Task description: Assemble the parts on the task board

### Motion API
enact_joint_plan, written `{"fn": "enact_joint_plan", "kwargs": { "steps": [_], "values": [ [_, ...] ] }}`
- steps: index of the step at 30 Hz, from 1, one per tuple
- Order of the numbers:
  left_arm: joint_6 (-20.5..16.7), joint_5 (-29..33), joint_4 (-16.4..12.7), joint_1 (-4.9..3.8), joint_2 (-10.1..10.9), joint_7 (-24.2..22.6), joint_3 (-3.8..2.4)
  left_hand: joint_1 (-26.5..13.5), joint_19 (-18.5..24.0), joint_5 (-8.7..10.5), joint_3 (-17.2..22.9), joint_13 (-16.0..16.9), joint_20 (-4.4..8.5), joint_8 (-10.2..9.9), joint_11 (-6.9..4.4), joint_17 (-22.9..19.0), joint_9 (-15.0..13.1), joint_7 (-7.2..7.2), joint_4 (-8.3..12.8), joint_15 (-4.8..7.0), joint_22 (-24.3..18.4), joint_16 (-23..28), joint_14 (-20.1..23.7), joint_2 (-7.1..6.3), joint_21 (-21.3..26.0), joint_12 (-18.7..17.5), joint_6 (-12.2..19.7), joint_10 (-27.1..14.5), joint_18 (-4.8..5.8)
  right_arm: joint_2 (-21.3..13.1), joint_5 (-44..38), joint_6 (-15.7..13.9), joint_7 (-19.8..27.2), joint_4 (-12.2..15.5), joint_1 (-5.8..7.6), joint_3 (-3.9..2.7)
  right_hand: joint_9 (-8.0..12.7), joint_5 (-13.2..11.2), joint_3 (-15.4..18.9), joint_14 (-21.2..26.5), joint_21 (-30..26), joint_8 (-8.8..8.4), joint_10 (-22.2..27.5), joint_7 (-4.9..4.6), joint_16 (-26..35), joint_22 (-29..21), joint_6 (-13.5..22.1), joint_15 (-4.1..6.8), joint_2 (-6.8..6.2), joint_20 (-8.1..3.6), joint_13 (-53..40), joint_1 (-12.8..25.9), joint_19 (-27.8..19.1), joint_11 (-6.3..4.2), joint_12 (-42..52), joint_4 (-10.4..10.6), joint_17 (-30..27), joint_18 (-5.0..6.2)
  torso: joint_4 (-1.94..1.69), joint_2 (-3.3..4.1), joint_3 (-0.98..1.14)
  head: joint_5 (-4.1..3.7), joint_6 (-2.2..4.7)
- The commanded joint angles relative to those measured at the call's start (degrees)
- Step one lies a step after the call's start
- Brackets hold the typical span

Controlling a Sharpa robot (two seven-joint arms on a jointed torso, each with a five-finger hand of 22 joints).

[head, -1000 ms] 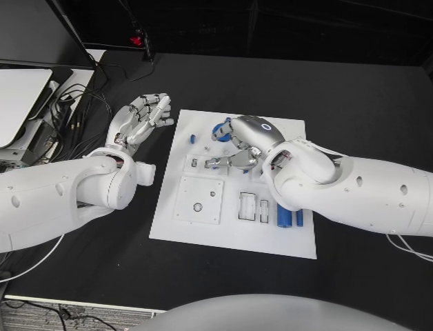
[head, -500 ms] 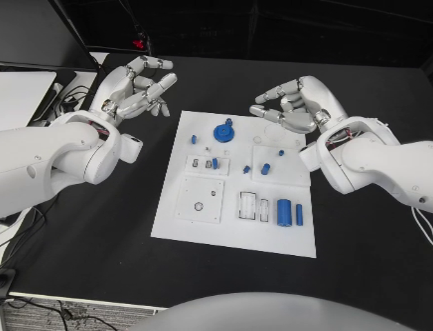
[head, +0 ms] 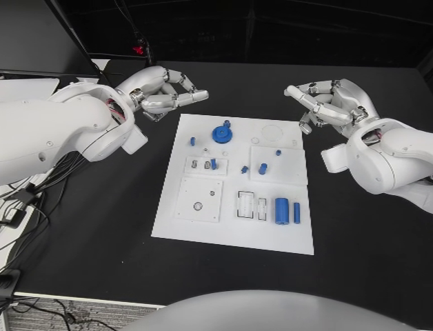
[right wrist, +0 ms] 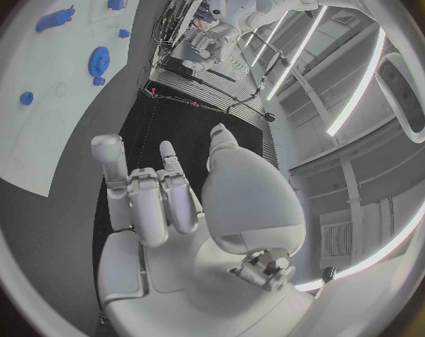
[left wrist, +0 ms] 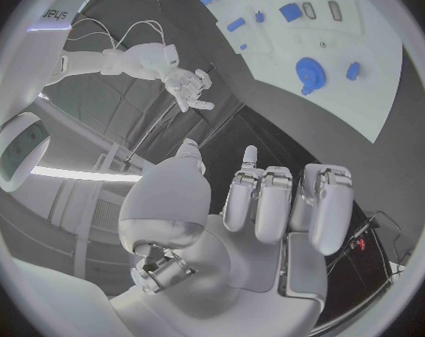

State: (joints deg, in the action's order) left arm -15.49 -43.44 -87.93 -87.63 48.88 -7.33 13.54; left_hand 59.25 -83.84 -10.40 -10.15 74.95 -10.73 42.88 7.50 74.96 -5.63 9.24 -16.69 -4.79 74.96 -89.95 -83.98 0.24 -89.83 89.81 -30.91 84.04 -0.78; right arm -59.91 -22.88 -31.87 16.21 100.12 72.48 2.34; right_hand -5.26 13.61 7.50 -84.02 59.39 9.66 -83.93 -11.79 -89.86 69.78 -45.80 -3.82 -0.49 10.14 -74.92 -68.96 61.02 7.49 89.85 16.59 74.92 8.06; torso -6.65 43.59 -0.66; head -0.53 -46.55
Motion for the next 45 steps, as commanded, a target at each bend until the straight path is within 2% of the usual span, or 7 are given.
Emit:
{"fn": "enact_joint_plan", "kwargs": {
  "steps": [1,10,24,32,35,36,45],
  "values": [
    [11.7,-6.8,0.5,-0.22,-1.3,14.0,-0.02,-1.7,-6.2,0.27,0.6,15.0,0.19,2.0,-1.05,15.0,-1.5,0.51,-0.2,0.91,15.0,0.0,-6.0,0.09,-0.2,0.2,-2.8,6.0,0.78,-0.3,6.7,5.4,3.6,0.2,-0.07,0.2,-0.8,0.1,0.9,-4.9,-1.7,2.62,-6.1,-0.27,0.5,-0.8,1.8,-0.46,0.29,0.24,-15.1,0.3,-1.5,0.46,0.1,0.0,13.9,0.9,0.35,-0.29,0.3,0.06,-0.02],
    [21.8,-9.9,1.6,-0.14,-4.6,26.7,-0.02,-5.7,-6.2,0.37,1.1,15.0,2.58,9.8,-3.34,15.0,-9.5,-1.95,-0.1,3.53,15.0,0.0,-6.0,0.83,-0.2,0.2,-6.0,6.0,0.78,-1.0,7.8,6.6,4.0,-0.6,-0.51,0.54,-3.0,0.5,2.3,-4.6,-3.2,10.37,-6.1,-0.3,0.6,-1.3,6.2,-0.6,1.43,0.48,-15.1,-0.5,-2.2,0.68,0.1,0.0,13.6,1.2,0.32,-0.24,0.16,-0.12,0.11],
    [28.5,-11.1,4.9,0.53,-9.4,35.3,-0.03,-7.2,-6.2,-0.21,0.6,15.0,3.53,8.7,-4.45,15.0,-12.2,-2.92,-0.1,4.47,15.0,0.0,-6.0,4.55,-0.2,0.2,-7.8,6.0,0.78,-0.9,8.0,7.5,3.3,-1.6,-0.96,0.65,-4.8,0.7,4.0,-5.5,-2.8,18.13,-6.1,-0.56,0.1,-0.4,11.0,-0.77,2.35,0.6,-15.1,-1.0,-0.8,0.66,0.1,0.0,14.5,0.99,0.3,-0.22,0.16,-0.49,-0.23],
    [29.4,-11.1,6.7,1.22,-11.6,36.8,-0.03,-7.7,-6.2,-0.39,-0.2,15.0,3.72,7.4,-4.68,15.0,-12.7,-3.11,-0.1,4.67,15.0,0.0,-6.0,5.98,-0.2,0.2,-8.5,6.0,0.78,-0.6,8.0,7.5,4.1,-2.3,-1.49,0.67,-5.2,1.2,5.5,-6.0,13.7,23.95,-6.1,-0.42,-0.1,9.9,13.8,-0.68,2.71,0.54,-15.1,-1.0,13.8,0.52,0.1,0.0,15.1,-2.81,0.31,-0.26,0.14,-0.35,-0.48],
    [29.3,-11.1,7.3,1.54,-12.2,37.3,-0.03,-8.5,-6.2,-0.2,-0.9,15.0,3.82,6.8,-4.73,15.0,-13.1,-3.17,-0.1,4.75,15.0,0.0,-6.0,6.53,-0.2,0.2,-8.8,6.0,0.78,-0.5,8.0,7.0,4.2,-2.5,-1.85,0.68,-5.0,1.8,5.9,-6.0,29.3,26.23,-6.1,-0.26,-0.1,19.4,14.3,-0.62,2.34,0.53,-15.1,-0.9,27.8,0.49,0.1,0.0,15.1,-7.6,0.37,-0.27,0.14,-0.29,-0.59],
    [29.3,-11.1,7.4,1.62,-12.3,37.4,-0.03,-8.6,-6.2,-0.18,-1.0,15.0,3.84,6.7,-4.75,15.0,-13.2,-3.18,-0.1,4.76,15.0,0.0,-6.0,6.63,-0.2,0.2,-8.9,6.0,0.78,-0.5,8.0,7.0,4.2,-2.6,-1.94,0.68,-5.0,2.0,6.0,-6.0,30.5,26.7,-6.1,-0.28,-0.1,20.2,14.1,-0.58,2.34,0.57,-15.1,-1.0,28.9,0.37,0.1,0.0,15.1,-8.04,0.38,-0.28,0.15,-0.28,-0.64],
    [29.4,-11.1,8.3,2.24,-13.7,36.6,-0.03,-6.2,-6.2,-1.74,-1.6,15.0,4.15,5.2,-5.19,15.0,-14.7,-3.63,0.1,5.12,15.0,0.0,-6.0,8.31,-0.2,0.2,-10.6,6.0,0.78,-0.4,8.0,7.1,3.1,-3.1,-2.52,0.69,-4.5,2.3,6.1,-6.0,30.6,28.0,-6.1,-0.06,-0.1,20.2,14.0,-0.56,2.49,0.46,-15.1,-1.3,29.0,0.23,0.1,0.0,15.1,-8.06,0.34,-0.34,0.2,-0.7,-0.85]
  ]
}}
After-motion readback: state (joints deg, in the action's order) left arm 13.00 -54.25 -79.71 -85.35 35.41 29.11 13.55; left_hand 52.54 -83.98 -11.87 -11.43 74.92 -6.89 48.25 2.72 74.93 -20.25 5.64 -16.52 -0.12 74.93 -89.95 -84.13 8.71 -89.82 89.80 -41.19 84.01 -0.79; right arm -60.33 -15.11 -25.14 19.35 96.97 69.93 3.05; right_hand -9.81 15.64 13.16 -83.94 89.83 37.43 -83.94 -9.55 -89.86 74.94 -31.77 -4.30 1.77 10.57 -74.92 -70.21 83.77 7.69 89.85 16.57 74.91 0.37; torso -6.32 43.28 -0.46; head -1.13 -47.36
